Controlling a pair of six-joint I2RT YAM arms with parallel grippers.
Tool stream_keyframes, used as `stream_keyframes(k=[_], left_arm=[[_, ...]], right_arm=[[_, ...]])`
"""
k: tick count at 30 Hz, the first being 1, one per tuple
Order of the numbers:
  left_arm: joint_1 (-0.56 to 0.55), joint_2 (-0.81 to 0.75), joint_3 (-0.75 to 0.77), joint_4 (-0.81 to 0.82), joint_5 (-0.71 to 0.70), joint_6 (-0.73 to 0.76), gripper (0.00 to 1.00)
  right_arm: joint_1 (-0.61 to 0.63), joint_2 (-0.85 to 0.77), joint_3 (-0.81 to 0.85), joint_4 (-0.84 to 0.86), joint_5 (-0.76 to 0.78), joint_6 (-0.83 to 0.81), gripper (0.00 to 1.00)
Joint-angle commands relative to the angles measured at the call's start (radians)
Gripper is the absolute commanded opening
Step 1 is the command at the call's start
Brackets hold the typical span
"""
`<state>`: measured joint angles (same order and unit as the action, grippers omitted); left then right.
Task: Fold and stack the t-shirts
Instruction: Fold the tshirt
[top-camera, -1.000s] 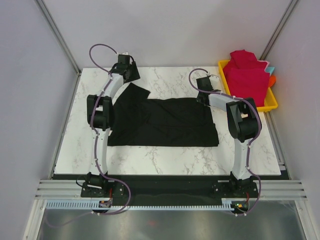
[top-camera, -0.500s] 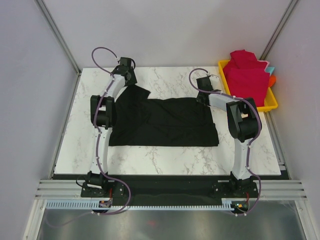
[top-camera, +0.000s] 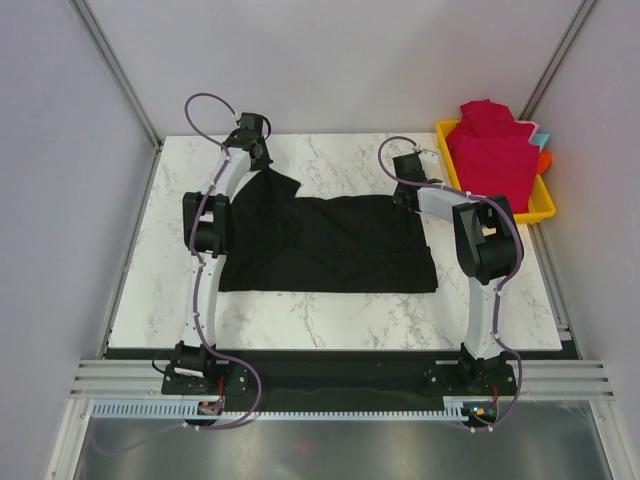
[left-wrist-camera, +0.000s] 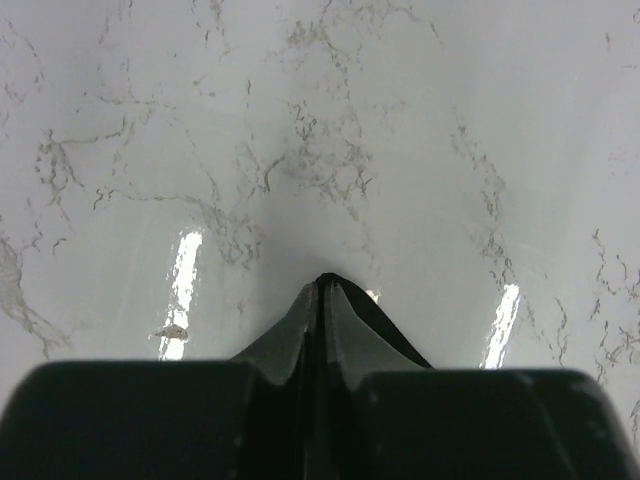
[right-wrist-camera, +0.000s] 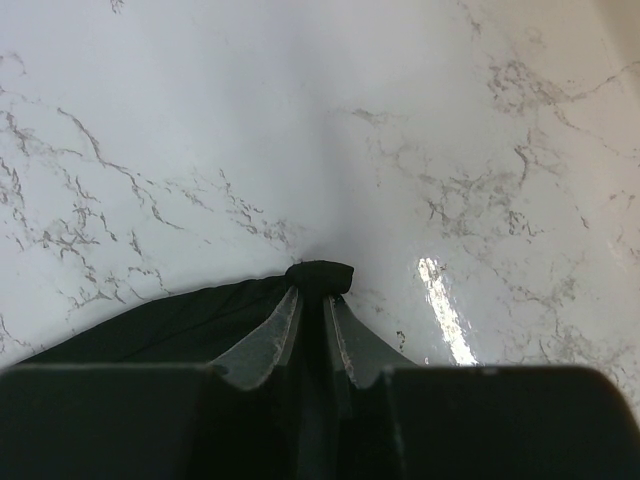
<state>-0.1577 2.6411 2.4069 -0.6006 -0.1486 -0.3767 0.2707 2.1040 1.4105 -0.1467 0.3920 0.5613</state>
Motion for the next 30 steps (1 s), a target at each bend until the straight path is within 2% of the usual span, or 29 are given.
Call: stream_keyframes(k=[1, 2, 8, 13, 18, 23, 30], left_arm=[[-0.005, 0.023, 0.054, -0.016, 0.035, 0.045, 0.06], [-0.005, 0.023, 0.054, -0.018, 0.034, 0.044, 0.02], [0.001, -0.003, 0.003, 0.007, 0.014, 0.024, 0.02], [0.004, -0.113, -0.116, 0.102, 0.040, 0.047, 0.02], [0.003, -0.240, -0.219, 0.171, -0.002, 0.130, 0.02], [0.003, -0.294, -0.279, 0.191, -0.016, 0.179, 0.02], [0.003, -0.392, -0.402, 0.271, -0.006, 0.174, 0.02]], right_arm=[[-0.005, -0.002, 0.010, -0.002, -0.016, 0.014, 0.20], [-0.005, -0.004, 0.010, -0.004, -0.018, 0.012, 0.19], [-0.010, -0.007, 0.008, -0.002, -0.022, 0.017, 0.18], [-0.021, -0.022, -0.005, 0.001, -0.030, 0.022, 0.16], [-0.028, -0.056, -0.021, 0.002, -0.021, 0.017, 0.14], [-0.028, -0.081, -0.033, -0.001, -0.002, 0.015, 0.14], [-0.030, -0.156, -0.068, 0.002, 0.041, -0.004, 0.14]])
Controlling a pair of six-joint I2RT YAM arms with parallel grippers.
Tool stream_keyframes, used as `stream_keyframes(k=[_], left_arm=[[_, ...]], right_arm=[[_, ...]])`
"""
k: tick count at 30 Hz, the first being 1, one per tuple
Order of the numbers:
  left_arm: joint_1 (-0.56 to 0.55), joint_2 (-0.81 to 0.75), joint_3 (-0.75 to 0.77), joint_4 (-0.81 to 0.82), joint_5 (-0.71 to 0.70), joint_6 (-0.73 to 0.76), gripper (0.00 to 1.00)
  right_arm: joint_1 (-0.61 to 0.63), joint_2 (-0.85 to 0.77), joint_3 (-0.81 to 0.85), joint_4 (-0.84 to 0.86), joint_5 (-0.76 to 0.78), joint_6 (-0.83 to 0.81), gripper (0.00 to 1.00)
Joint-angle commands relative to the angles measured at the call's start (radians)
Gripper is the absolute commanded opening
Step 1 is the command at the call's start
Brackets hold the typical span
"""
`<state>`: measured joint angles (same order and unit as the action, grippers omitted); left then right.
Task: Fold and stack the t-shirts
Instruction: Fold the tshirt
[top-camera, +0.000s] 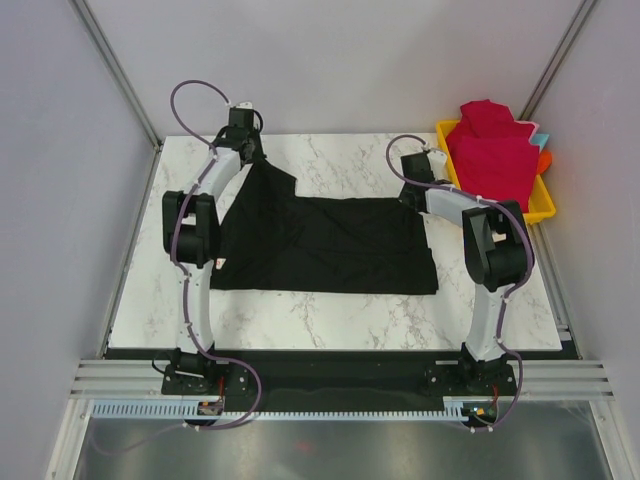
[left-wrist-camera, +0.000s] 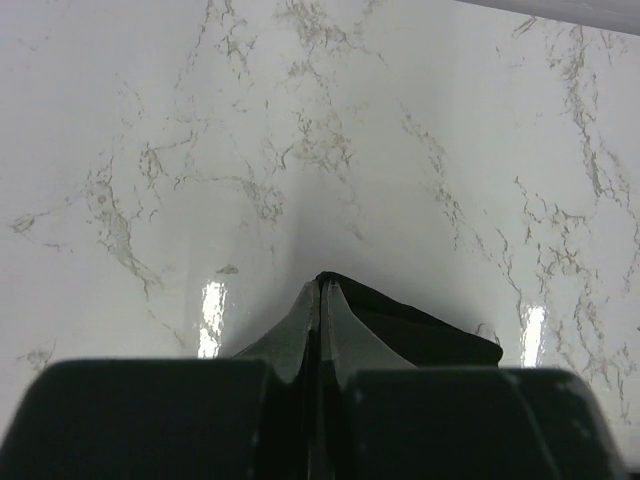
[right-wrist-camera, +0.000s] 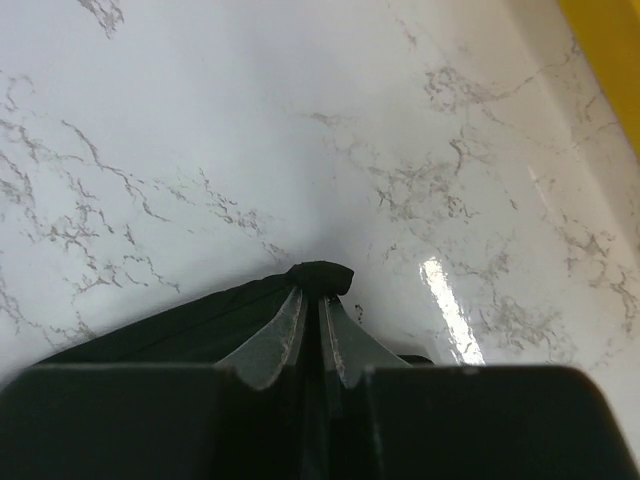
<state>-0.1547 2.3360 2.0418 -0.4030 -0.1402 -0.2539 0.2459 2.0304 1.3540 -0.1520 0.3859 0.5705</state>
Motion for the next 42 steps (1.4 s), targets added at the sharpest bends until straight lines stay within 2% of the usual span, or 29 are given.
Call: stream_keyframes(k=[1, 9, 21, 36, 42], left_arm=[[0.000, -0.114, -0.072, 0.099, -0.019, 0.053, 0.02], [0.000, -0.213, -0.176, 0.136, -0.012, 0.074, 0.02], [-0.008, -0.403, -0.429, 0.211, 0.016, 0.076, 0.02], [-0.083, -0.679, -0.696, 0.193, -0.087, 0.117, 0.02], [-0.089, -0.777, -0.765, 0.124, -0.111, 0.096, 0.02]], right_arm=[[-0.004, -0.094, -0.018, 0.009, 0.047, -0.015, 0.14], [-0.005, -0.130, -0.052, 0.015, 0.042, -0.024, 0.14], [-0.004, -0.265, -0.164, 0.037, 0.024, -0.018, 0.18], [0.010, -0.380, -0.320, 0.065, -0.056, -0.018, 0.19], [0.026, -0.424, -0.368, 0.066, -0.055, -0.030, 0.19]])
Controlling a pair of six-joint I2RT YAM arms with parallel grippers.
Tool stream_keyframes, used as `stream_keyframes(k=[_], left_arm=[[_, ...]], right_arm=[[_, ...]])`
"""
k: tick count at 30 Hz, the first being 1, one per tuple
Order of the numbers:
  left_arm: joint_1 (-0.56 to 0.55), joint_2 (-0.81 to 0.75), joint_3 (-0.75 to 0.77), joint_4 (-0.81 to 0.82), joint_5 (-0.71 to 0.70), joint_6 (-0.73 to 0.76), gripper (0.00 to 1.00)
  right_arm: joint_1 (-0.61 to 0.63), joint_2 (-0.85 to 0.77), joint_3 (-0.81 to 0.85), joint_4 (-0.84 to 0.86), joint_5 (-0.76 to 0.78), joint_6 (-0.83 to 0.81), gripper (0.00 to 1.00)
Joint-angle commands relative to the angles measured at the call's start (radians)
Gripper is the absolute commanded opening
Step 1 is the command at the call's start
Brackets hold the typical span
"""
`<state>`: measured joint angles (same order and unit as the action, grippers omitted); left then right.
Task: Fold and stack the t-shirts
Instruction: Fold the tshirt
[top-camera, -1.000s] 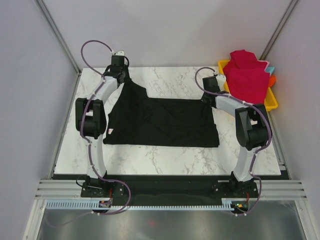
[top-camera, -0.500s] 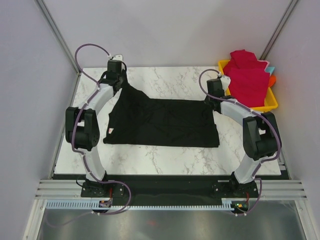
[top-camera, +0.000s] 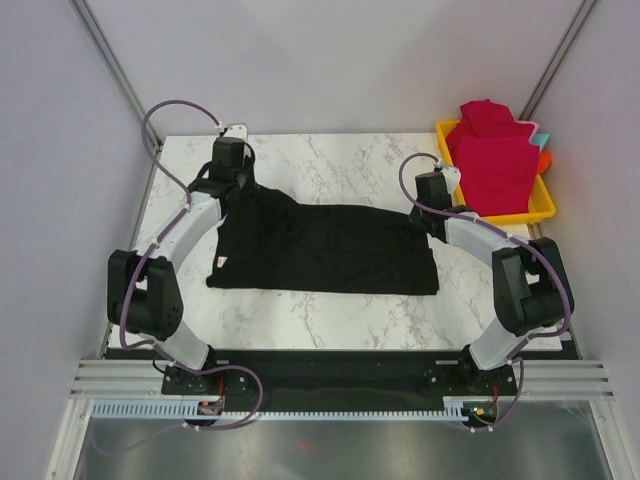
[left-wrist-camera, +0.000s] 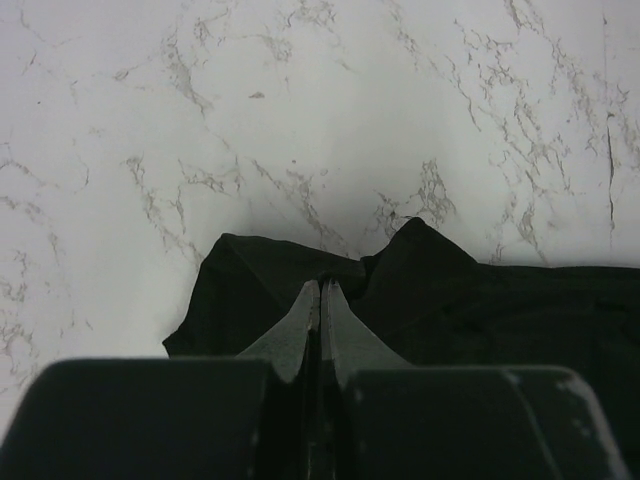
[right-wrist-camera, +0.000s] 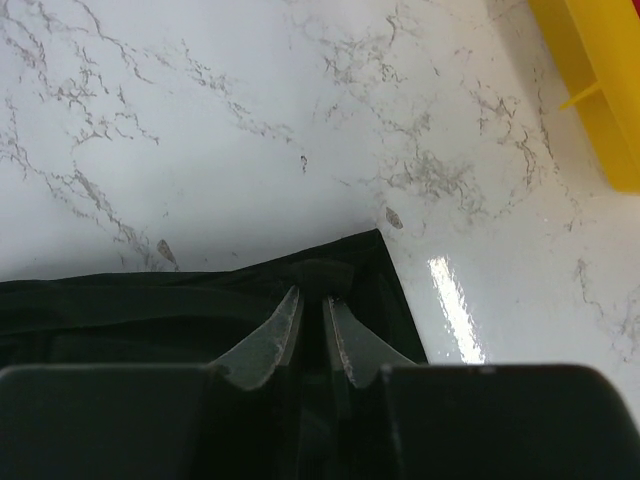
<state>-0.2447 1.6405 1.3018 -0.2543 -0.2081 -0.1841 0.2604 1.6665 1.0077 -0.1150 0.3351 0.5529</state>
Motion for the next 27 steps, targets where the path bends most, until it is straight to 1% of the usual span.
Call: stream_keyframes(k=[1, 5, 11, 17, 27], left_arm=[[0.001, -0.093, -0.035, -0.028, -0.045, 0.028, 0.02], [0.001, -0.149, -0.078, -0.060, -0.051, 0.034, 0.02], [0.001, -0.251, -0.180, -0.069, -0.028, 0.034, 0.02], [-0.002, -0.307, -0.231, -0.111, -0.001, 0.015, 0.02], [-0.042, -0.413, -0.308, -0.180, -0.019, -0.006, 0.02]], right_arm=[[0.014, -0.068, -0.027, 0.029, -0.004, -0.013, 0.19], [0.030, -0.106, -0.049, 0.025, 0.016, -0.027, 0.19], [0.042, -0.163, -0.092, 0.023, 0.035, -0.031, 0.20], [0.043, -0.197, -0.130, 0.020, 0.048, -0.030, 0.20], [0.043, -0.217, -0.176, 0.015, 0.067, -0.016, 0.21]])
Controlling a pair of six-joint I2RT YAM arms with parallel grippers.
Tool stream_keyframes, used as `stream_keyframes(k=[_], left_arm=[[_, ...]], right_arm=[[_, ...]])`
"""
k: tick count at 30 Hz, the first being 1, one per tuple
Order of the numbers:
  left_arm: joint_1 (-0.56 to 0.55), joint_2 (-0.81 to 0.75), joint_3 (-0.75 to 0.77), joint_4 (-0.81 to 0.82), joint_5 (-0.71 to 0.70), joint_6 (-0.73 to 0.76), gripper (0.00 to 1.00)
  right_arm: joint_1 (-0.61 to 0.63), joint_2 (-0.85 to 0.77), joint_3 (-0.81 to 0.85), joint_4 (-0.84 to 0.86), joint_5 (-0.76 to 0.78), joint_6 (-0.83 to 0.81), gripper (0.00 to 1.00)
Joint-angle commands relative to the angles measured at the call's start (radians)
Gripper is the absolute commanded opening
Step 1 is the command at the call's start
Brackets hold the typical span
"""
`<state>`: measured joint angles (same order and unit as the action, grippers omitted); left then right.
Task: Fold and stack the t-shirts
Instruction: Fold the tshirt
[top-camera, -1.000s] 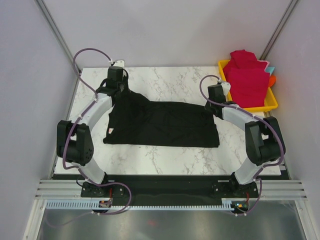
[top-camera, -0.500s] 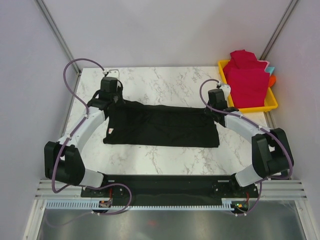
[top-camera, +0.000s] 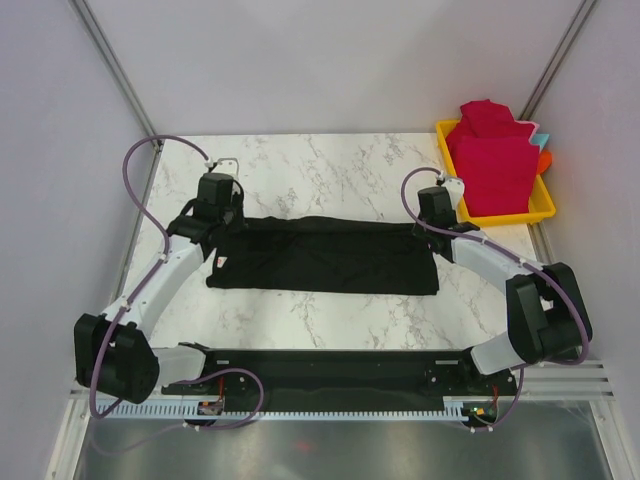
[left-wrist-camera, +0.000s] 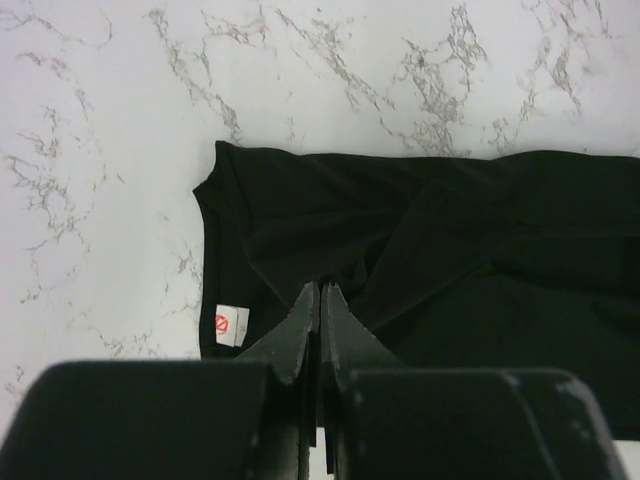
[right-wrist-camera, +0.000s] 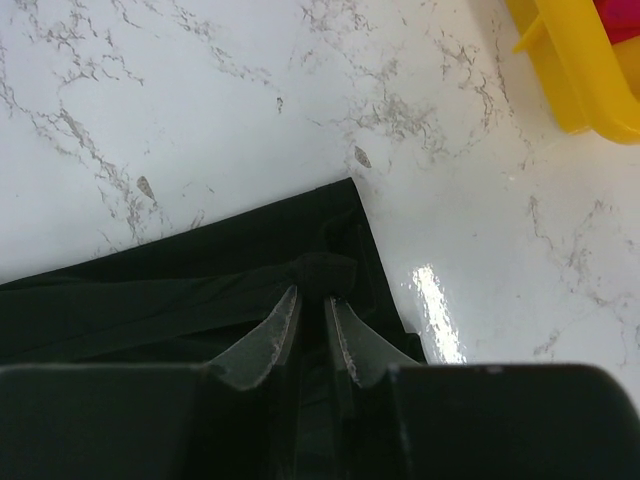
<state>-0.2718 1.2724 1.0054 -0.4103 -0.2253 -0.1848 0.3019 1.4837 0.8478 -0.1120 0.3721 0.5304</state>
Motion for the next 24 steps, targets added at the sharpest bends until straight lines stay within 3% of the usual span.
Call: stream_keyframes(k=[1, 20, 22, 23, 24], left_arm=[[-0.018, -0.051, -0.011, -0.034, -0.005, -0.008, 0.02], [-0.055, -0.128, -0.085, -0.153, -0.017, -0.002, 0.02], [-0.058, -0.134, -0.091, -0.168, -0.011, -0.007, 0.02], [-0.060, -0.136, -0.096, -0.171, -0.008, -0.007, 0.02], [-0.061, -0.136, -0.096, -0.188, -0.011, -0.011, 0.02]], right_arm=[[0.002, -0.037, -0.021, 0.012, 0.030, 0.008, 0.21], [0.002, -0.137, -0.179, 0.074, 0.013, 0.052, 0.24], [0.002, -0.145, -0.193, 0.080, 0.002, 0.052, 0.30], [0.002, -0.154, -0.199, 0.089, -0.002, 0.052, 0.38], [0.002, -0.161, -0.211, 0.092, -0.004, 0.056, 0.52]])
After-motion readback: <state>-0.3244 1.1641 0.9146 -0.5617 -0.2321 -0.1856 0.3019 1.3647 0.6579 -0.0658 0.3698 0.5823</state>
